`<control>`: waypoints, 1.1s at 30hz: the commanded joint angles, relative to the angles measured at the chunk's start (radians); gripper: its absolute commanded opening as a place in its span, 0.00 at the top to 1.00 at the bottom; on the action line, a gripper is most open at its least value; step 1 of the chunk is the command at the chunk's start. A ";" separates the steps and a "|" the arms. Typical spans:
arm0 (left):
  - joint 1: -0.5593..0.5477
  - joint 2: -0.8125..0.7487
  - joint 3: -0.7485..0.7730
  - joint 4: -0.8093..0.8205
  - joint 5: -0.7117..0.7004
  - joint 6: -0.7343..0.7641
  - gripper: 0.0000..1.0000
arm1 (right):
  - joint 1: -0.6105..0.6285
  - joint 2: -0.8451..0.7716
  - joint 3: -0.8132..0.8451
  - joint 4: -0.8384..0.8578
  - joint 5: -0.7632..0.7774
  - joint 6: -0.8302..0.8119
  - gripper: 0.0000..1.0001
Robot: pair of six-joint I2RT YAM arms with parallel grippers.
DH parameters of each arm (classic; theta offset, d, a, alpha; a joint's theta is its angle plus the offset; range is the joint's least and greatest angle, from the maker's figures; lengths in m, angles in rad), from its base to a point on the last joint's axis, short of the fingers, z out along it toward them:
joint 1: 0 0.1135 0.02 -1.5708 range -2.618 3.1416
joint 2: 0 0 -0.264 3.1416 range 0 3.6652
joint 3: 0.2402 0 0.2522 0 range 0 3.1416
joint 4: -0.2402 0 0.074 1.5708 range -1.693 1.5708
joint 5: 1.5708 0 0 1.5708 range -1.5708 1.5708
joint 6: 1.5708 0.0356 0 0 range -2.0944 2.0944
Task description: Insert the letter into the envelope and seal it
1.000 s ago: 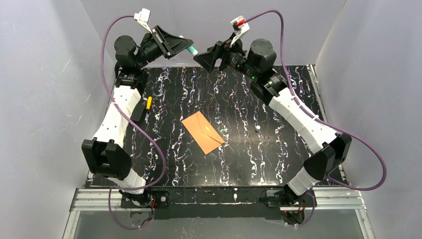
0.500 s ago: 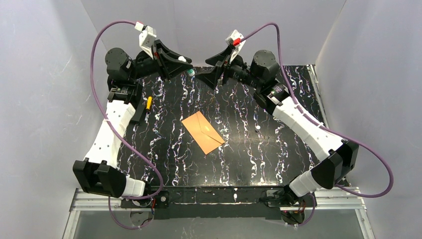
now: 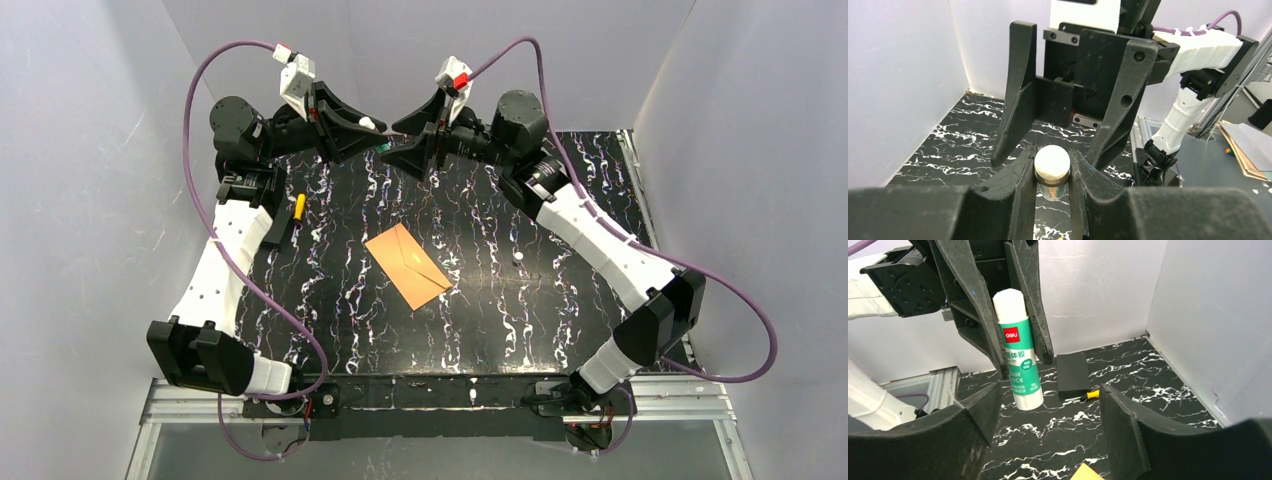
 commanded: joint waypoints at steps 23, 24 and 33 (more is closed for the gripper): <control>0.002 -0.021 -0.069 0.336 -0.200 -0.453 0.55 | 0.032 0.034 -0.117 0.546 0.172 0.383 0.99; 0.003 -0.014 -0.073 0.350 -0.198 -0.463 0.56 | 0.032 0.036 -0.122 0.566 0.175 0.396 0.99; 0.002 0.022 -0.099 0.409 -0.194 -0.494 0.58 | 0.032 0.070 -0.122 0.673 0.171 0.483 0.99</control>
